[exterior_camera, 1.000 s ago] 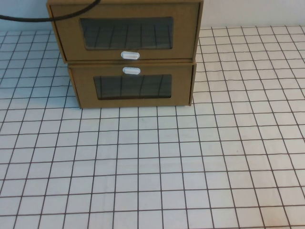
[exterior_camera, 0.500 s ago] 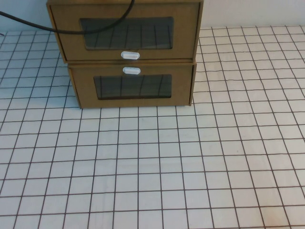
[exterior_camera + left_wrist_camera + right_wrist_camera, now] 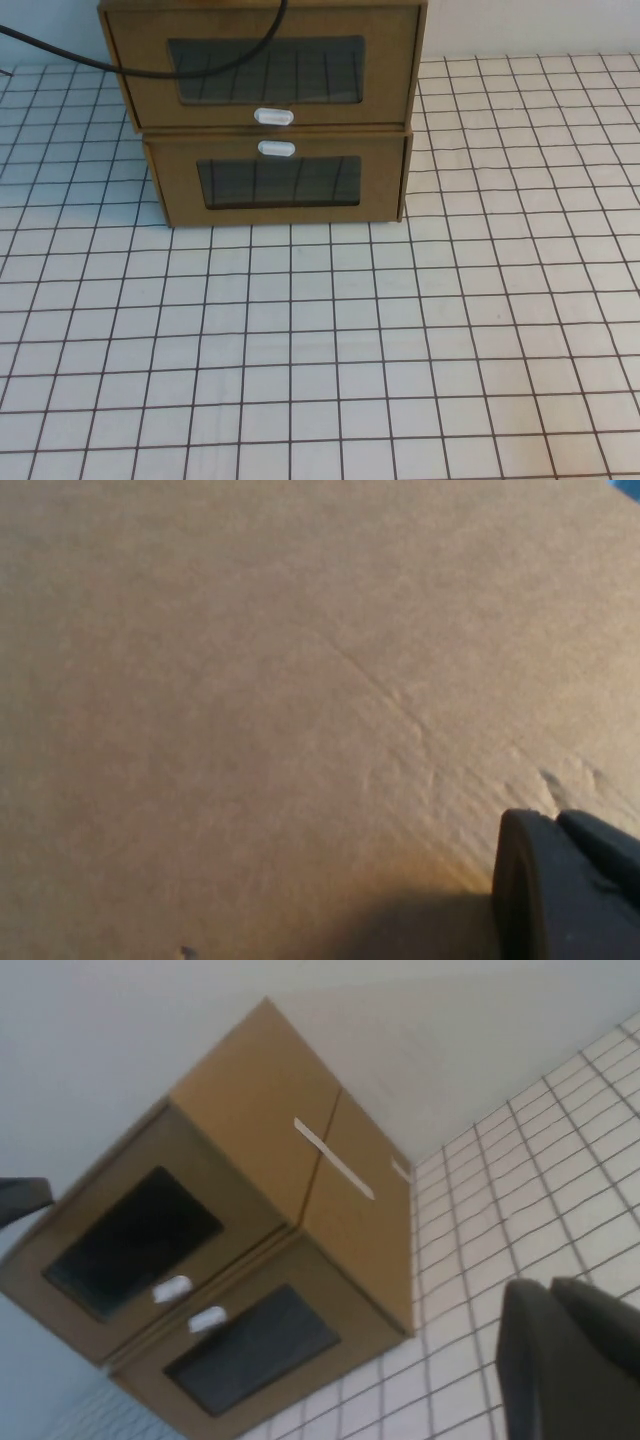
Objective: Open the shoe box
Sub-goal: 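Pull the top drawer of the cardboard box fully open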
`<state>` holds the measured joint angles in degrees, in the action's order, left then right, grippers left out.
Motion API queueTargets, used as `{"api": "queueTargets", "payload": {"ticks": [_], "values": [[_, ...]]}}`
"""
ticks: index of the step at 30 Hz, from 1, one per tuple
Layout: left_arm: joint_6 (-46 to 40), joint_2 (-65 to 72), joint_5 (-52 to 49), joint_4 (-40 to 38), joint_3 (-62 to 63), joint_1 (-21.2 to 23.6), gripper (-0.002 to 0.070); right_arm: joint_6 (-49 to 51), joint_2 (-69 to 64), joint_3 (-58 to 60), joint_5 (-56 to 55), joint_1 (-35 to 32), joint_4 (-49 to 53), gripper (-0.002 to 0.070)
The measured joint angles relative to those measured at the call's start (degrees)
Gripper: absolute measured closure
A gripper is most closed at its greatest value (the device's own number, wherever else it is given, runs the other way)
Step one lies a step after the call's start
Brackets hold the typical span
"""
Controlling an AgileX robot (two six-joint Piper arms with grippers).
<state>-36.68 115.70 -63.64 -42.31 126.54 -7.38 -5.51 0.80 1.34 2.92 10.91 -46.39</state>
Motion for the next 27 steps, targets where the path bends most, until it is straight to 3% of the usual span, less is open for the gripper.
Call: {"api": "queueTargets", "payload": {"ticks": [8,18,27], "values": [[1.03,0.0,-0.57,0.03,0.14,0.0,0.0677,0.95,-2.5,-11.11,11.69,0.0,-4.4,0.0689],[1.51,0.0,-1.7,0.53,0.37,0.0,0.0677,1.1,-23.2,-27.6,41.03,0.0,13.12,0.0689],[1.77,0.0,-1.95,1.17,0.45,0.0,0.0676,-3.57,-39.03,-36.11,47.4,0.0,18.47,0.0689]]}}
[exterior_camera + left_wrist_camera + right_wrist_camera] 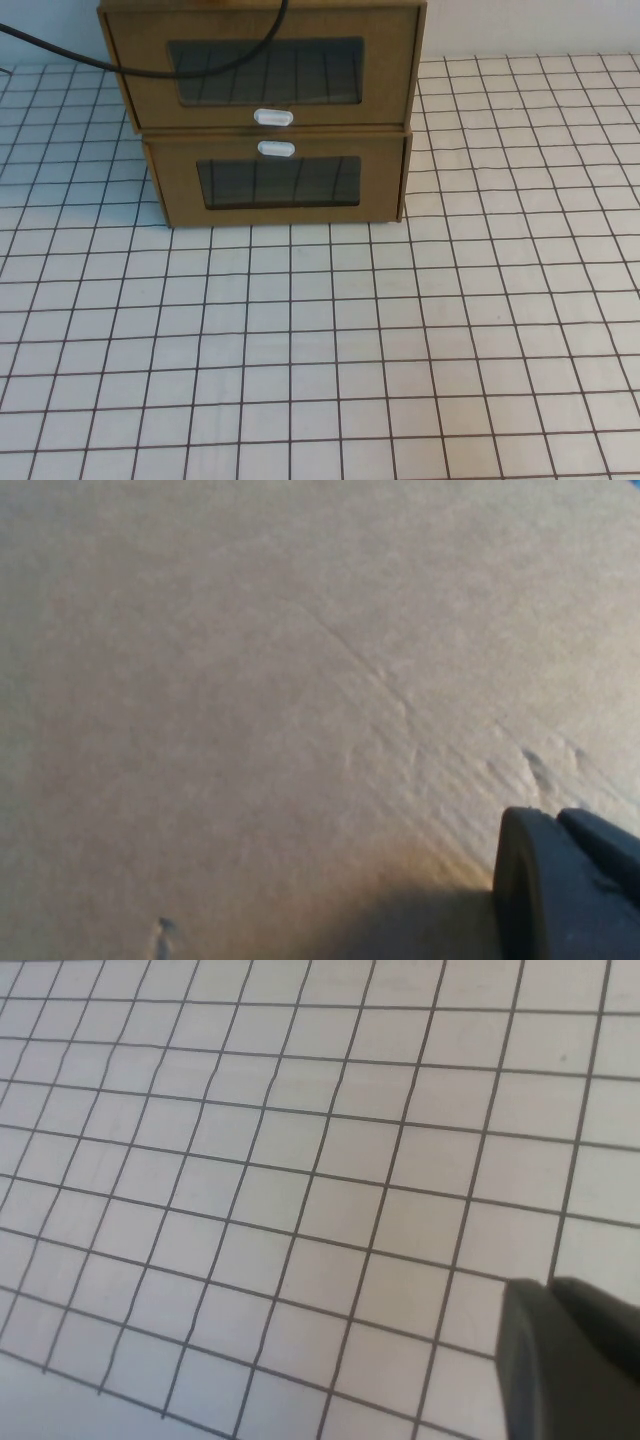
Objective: Open the shoe box
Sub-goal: 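Pull the top drawer of the cardboard box fully open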
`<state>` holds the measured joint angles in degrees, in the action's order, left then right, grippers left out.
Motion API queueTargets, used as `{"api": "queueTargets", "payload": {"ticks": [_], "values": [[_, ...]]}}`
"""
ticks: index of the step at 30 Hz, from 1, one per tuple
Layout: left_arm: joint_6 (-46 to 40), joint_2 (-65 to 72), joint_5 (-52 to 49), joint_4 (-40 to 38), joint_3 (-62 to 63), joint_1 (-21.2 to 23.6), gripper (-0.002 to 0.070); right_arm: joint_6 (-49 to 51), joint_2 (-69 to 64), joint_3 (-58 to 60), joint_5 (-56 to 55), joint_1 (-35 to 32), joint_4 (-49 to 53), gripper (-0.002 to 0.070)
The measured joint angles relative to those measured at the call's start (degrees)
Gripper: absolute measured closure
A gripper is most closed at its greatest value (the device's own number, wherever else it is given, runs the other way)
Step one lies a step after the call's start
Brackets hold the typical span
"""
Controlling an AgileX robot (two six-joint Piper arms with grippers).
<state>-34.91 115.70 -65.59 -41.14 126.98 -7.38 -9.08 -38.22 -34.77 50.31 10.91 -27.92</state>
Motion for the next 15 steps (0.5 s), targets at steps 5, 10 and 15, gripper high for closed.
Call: {"api": "queueTargets", "payload": {"ticks": [5,10,15], "values": [[0.0,0.0,-0.09,0.0,0.0,0.0,0.0676,-4.46,-11.43,-8.8,0.14,1.16,0.0,0.0689],[0.92,0.0,-0.09,0.04,0.0,0.0,0.0676,-5.12,-23.21,-18.68,-1.3,9.39,1.88,0.0689],[1.6,0.0,-0.11,0.04,0.0,0.0,0.0677,-1.11,-35.39,-29.8,-1.82,20.91,10.51,0.0689]]}}
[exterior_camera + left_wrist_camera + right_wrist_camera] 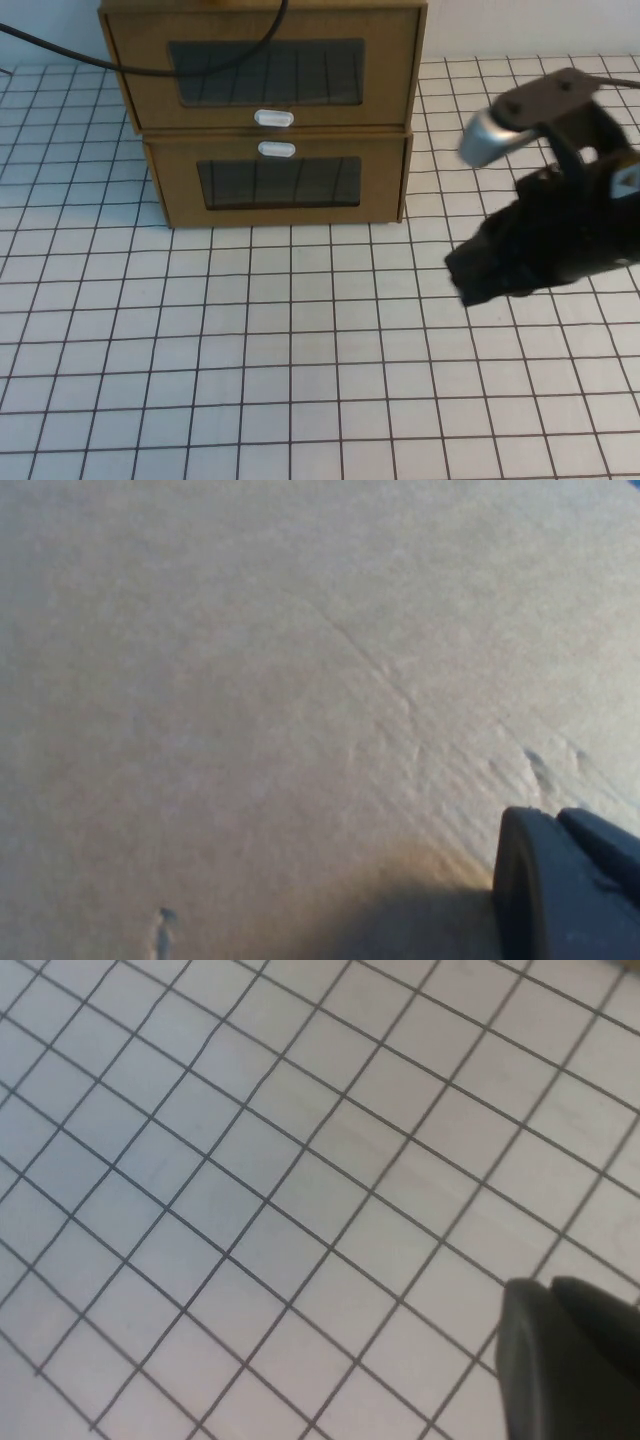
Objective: Open the shoe box
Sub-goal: 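Pull the top drawer of the cardboard box fully open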
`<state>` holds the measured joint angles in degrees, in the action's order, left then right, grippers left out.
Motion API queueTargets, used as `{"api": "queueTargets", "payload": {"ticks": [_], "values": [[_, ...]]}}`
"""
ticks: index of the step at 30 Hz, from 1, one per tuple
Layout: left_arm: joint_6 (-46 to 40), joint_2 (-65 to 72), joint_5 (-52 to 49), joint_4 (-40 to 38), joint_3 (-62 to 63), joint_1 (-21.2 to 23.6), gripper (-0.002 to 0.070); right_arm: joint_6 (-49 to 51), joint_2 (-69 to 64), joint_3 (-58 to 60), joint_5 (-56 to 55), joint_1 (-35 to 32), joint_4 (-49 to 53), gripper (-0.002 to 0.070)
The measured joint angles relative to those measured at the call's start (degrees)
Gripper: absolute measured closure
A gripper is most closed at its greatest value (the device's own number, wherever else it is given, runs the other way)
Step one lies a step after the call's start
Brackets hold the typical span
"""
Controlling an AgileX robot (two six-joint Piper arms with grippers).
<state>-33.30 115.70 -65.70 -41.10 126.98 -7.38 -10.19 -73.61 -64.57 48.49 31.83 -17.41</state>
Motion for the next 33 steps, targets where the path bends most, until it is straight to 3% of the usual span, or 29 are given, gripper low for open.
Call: {"api": "queueTargets", "payload": {"ticks": [4,8,13,17,26,33], "values": [[0.14,0.0,0.0,0.0,0.0,0.0,0.0677,5.22,-9.18,-8.16,-0.09,9.88,11.47,0.0689],[0.49,0.0,0.0,0.0,0.0,0.0,0.0677,12.8,-16.75,-14.84,-0.39,18.64,30.44,0.0689],[0.59,0.0,-0.1,0.0,0.0,0.0,0.0677,20.8,-23.03,-17.19,-3.62,24.6,52.0,0.0689],[0.59,0.0,-0.1,0.0,0.0,0.0,0.0677,24.64,-26.45,-17.54,-8.69,25.39,65.72,0.0659],[0.59,-0.1,-0.89,0.0,0.0,0.0,0.0677,37.22,-31.34,-17.54,-14.62,25.39,87.08,0.0395],[0.59,-0.1,-0.89,0.0,0.0,0.0,0.0677,49.38,-33.94,-17.57,-19.74,22.69,104.63,0.0367]]}}
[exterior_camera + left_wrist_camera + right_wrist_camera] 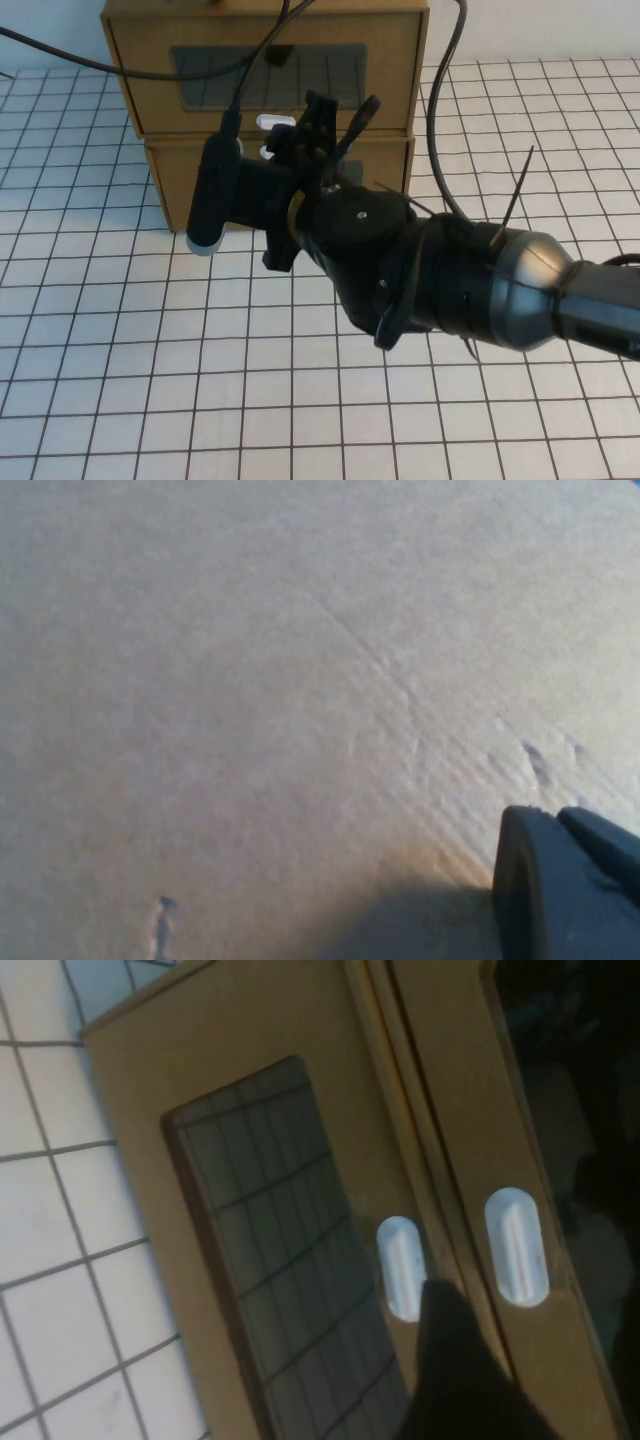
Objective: Open the shoe box
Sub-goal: 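Pull the top drawer of the cardboard box fully open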
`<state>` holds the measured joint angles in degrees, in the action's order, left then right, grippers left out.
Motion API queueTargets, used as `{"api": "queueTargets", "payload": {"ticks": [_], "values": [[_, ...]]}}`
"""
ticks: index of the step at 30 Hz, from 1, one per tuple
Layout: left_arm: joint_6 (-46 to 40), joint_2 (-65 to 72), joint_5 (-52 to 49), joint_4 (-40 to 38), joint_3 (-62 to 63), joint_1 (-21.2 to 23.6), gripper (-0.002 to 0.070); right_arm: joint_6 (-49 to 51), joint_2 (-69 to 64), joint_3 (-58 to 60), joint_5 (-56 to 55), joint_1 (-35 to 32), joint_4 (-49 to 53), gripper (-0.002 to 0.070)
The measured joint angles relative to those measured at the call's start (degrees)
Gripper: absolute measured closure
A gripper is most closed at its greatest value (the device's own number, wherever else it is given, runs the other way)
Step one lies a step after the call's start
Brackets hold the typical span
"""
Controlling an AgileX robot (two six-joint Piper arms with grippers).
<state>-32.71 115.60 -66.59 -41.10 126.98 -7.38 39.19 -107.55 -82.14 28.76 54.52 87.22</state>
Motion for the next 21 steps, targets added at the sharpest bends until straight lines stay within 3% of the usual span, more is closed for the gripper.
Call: {"api": "queueTargets", "payload": {"ticks": [21], "values": [[0.0,0.0,-1.47,-0.11,0.13,0.0,0.0677,0.25,-11.3,-11.37,-4.0,-4.22,5.54,0.037]]}}
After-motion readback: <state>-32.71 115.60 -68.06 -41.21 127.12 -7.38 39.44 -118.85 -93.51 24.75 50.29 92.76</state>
